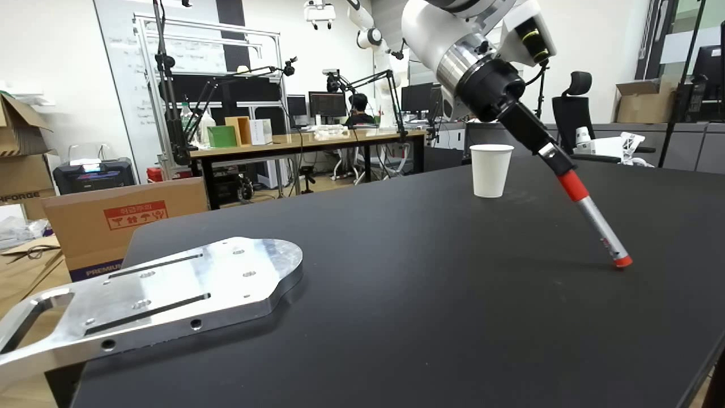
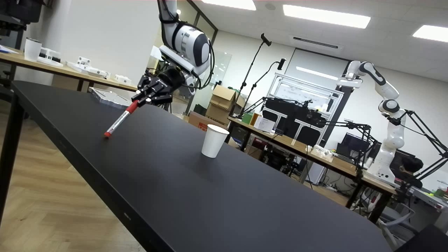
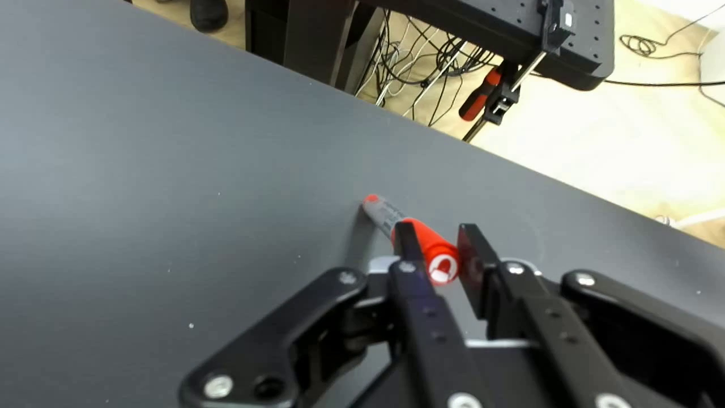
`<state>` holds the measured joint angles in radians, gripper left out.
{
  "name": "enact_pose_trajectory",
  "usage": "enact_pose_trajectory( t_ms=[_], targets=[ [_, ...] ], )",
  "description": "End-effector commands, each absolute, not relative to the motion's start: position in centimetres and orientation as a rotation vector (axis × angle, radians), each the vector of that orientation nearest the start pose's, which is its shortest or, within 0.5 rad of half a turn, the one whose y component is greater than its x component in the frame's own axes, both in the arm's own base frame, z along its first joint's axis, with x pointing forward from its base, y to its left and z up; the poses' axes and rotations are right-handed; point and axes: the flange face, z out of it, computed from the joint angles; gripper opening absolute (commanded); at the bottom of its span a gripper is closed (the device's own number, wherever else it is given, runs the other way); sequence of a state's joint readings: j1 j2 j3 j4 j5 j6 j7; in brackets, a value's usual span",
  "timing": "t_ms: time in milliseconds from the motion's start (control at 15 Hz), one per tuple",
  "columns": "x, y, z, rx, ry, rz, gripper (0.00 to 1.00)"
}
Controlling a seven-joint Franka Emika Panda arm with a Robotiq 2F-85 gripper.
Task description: Remove the red marker from the white cup
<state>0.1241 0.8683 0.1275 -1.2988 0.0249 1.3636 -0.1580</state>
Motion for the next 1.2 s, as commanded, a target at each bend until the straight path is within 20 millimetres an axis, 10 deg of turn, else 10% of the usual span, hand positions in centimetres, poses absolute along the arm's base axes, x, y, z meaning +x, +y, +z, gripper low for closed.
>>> enact_pose_trajectory(
  t_ms=[0,800,867,1133],
  targets=[
    [63.7,15.7,18.8,-2.821,-0.530,1.039,0.06],
    [63.4,18.8,15.5,-3.029,-0.474,0.456,0.06],
    [63.3,18.7,16.0,-3.032,-0.466,0.444,0.47],
    [63.1,18.4,20.0,-3.042,-0.447,0.384,0.69]
  ],
)
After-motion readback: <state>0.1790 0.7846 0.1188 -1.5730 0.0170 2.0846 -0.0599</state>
